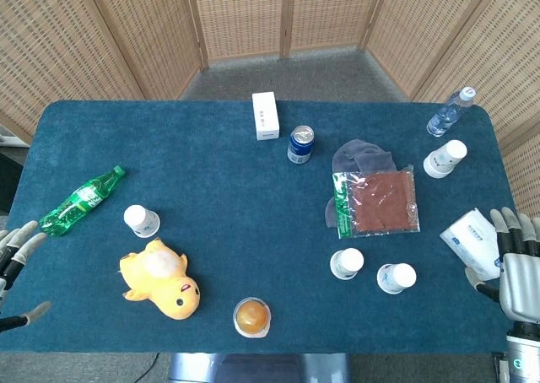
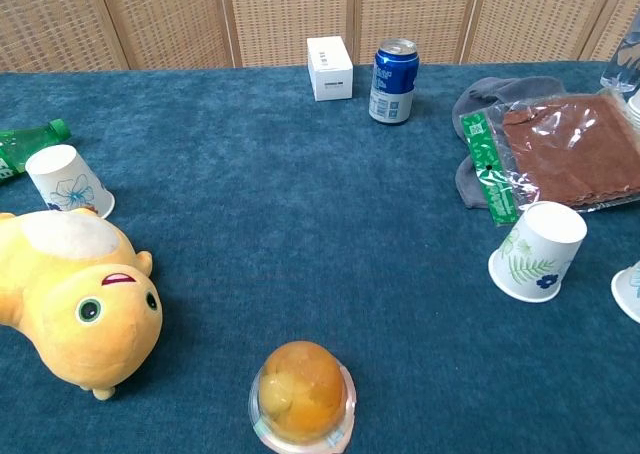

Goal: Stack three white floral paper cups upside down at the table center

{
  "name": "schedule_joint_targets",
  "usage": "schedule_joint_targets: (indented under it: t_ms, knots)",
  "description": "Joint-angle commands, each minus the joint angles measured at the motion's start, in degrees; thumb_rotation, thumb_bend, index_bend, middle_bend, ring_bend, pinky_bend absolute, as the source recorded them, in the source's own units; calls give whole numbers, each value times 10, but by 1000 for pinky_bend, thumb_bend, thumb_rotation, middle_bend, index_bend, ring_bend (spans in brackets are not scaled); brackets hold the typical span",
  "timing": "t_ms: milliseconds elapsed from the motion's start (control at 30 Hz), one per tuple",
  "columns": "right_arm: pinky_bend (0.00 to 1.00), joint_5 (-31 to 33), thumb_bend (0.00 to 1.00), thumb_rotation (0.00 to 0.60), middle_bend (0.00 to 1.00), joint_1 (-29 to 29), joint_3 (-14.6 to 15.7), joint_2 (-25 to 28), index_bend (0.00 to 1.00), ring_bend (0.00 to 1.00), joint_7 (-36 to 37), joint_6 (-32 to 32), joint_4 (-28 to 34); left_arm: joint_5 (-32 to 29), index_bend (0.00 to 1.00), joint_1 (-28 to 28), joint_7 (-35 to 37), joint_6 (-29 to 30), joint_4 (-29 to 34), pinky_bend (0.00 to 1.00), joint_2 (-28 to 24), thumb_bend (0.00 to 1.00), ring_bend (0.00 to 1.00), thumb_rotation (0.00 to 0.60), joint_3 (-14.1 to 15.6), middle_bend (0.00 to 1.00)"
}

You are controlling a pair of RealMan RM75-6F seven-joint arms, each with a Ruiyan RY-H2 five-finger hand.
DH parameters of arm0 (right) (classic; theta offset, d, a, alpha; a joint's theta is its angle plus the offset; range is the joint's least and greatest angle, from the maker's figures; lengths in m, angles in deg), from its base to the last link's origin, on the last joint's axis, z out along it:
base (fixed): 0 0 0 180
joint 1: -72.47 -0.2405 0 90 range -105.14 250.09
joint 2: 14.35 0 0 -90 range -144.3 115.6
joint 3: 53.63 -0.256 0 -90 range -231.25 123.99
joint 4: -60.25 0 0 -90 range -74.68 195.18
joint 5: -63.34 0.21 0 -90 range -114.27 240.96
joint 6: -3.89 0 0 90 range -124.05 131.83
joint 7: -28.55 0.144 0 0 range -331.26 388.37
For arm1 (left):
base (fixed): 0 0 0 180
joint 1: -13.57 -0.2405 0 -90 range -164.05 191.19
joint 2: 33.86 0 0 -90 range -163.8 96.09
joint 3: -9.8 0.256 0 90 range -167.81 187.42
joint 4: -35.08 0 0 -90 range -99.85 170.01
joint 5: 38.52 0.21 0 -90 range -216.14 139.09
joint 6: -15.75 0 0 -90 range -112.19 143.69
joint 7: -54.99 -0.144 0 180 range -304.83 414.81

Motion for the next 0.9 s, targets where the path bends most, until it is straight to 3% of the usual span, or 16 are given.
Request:
schedule_joint_targets:
  t_ms: [33,333,533,667,900]
  knots:
    - [0,0,234,600,0,0,1,0,0,0,0,-2,-1,3,0,-1,-1,2,0,0,0,193,0,600,1,0]
    - [0,-15,234,600,0,-7,18,2,0,0,21,-31,14,4,0,-3,3,6,0,0,-1,194,0,600,1,0]
    - [0,-35,232,600,0,-39,39,22,0,0,43,-107,44,-1,0,-3,2,3,0,0,0,193,0,600,0,0]
    - [0,-24,232,600,0,-73,39,53,0,0,62,-174,99,-7,0,-2,0,0,1,0,1,193,0,600,-1,0]
    - [0,28,234,600,0,-145,29,67,0,0,-3,-279,170,-10,0,1,4,-7,1,0,1,193,0,600,-2,0]
